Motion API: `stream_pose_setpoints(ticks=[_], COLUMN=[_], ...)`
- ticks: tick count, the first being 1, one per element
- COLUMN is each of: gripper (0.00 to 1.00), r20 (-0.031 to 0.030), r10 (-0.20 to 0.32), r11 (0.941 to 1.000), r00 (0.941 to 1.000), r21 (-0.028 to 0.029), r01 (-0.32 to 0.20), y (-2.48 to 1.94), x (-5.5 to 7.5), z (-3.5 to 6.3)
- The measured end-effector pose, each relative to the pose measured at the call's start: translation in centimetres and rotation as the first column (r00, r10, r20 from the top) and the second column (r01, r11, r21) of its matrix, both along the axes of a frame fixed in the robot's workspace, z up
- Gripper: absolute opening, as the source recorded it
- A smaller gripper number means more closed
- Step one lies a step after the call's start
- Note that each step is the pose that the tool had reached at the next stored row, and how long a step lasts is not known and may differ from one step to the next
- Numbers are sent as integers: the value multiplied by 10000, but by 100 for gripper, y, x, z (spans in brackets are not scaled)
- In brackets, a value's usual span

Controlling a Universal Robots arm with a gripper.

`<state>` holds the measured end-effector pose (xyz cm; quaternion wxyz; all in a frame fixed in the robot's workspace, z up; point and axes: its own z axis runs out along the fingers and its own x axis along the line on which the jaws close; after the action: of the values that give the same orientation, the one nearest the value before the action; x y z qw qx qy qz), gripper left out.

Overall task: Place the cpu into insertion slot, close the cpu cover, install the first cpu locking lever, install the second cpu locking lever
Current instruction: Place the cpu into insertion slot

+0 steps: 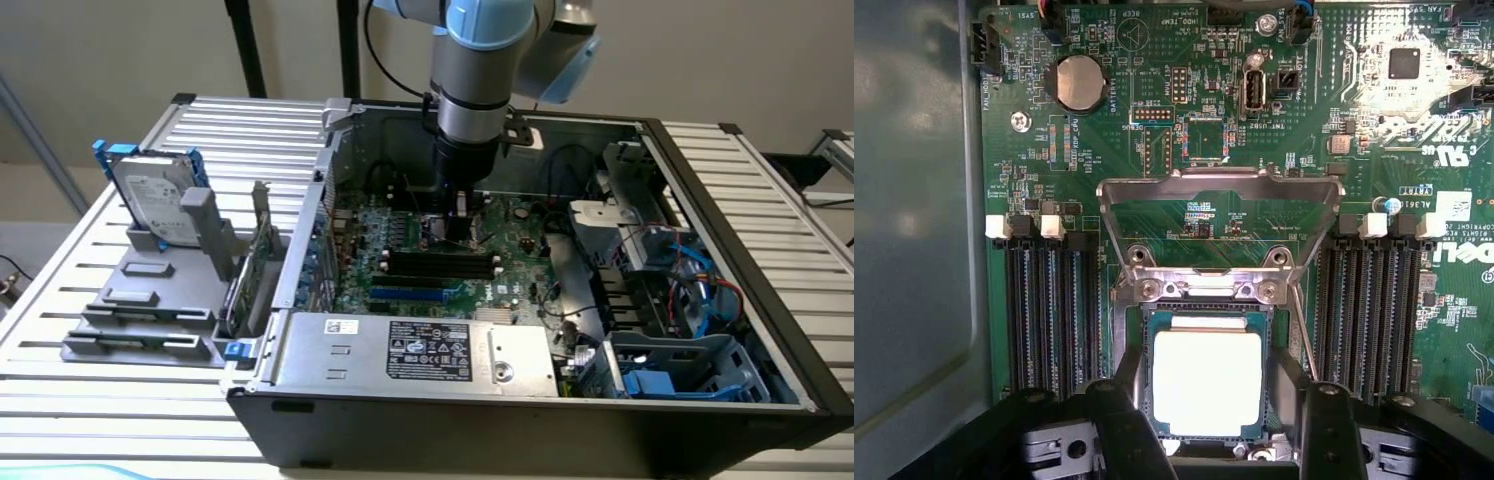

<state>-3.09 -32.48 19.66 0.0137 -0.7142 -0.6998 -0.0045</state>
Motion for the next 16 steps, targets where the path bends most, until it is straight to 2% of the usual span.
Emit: stream_pose_setpoints(ticks=[1,5,12,16], gripper=[62,62,62,62], r20=[0,-2,-2,-1], r10=[0,0,0,0], r11=[10000,10000,9998,9997], r00=[10000,10000,10000,10000], r21=[0,3,205,257], r01=[0,0,0,0], y=[0,0,0,-1], x=[0,0,-2,-2], z=[0,7,12,12])
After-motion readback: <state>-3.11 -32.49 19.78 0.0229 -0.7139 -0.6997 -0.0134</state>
